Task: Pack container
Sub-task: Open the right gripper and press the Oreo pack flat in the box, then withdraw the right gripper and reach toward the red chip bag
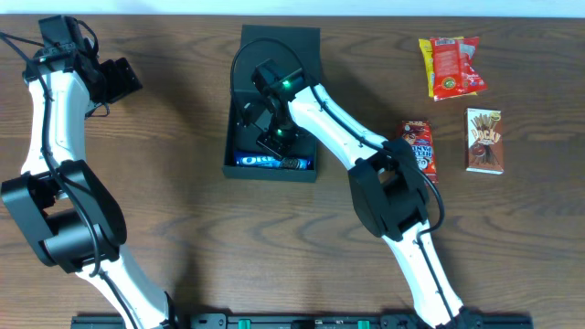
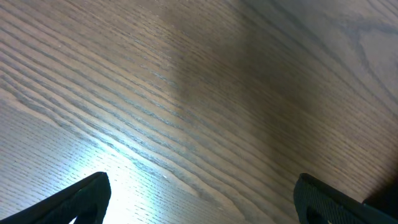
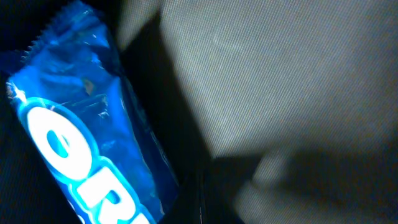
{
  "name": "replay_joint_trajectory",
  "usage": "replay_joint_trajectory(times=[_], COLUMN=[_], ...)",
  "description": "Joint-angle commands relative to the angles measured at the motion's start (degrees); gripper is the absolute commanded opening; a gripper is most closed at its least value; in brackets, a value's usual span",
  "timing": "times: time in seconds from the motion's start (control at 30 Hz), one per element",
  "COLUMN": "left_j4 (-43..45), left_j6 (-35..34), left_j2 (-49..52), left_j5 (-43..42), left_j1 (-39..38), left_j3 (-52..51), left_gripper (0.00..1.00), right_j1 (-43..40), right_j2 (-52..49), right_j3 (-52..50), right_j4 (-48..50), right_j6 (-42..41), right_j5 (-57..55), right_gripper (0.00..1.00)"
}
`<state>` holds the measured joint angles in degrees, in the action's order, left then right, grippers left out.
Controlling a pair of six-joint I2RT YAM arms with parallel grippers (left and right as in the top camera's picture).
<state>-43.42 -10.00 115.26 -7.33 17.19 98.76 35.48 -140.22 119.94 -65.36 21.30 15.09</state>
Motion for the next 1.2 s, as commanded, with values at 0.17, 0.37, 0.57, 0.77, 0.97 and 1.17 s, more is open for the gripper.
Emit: replay_joint_trajectory(times=[0.17, 0.37, 0.57, 0.77, 0.97, 1.17], left_j4=[-0.02, -0.04, -0.02, -0.04, -0.04, -0.07], left_j6=[1.25, 1.25, 1.22, 1.25, 1.22, 1.25], left_j2=[0.55, 0.55, 0.55, 0.55, 0.55, 0.55], left_j5=[-0.22, -0.22, -0.22, -0.2, -0.2, -0.2], left_j1=[0.04, 0.04, 0.04, 0.04, 0.04, 0.04], left_j3=[-0.35, -0.35, -0.35, -0.35, -0.35, -0.35], left_gripper=[0.95, 0.95, 0.95, 0.95, 0.95, 0.95], right_j1=[0.24, 0.66, 0.7, 0.7, -1.62, -9.97], right_j2=[-0.17, -0.17, -0.15, 0.2, 3.15, 6.29], right_j3=[-0.24, -0.24, 0.04, 7.02, 24.74, 29.0], right_j4=[-0.48, -2.25, -1.53, -3.63, -12.15, -12.85], right_j6=[-0.7, -0.24, 0.15, -0.35, -0.31, -1.05], right_j5=[0.59, 2.12, 2.08, 2.1, -4.68, -15.5], right_gripper=[0.01, 0.01, 0.01, 0.01, 0.02, 0.01])
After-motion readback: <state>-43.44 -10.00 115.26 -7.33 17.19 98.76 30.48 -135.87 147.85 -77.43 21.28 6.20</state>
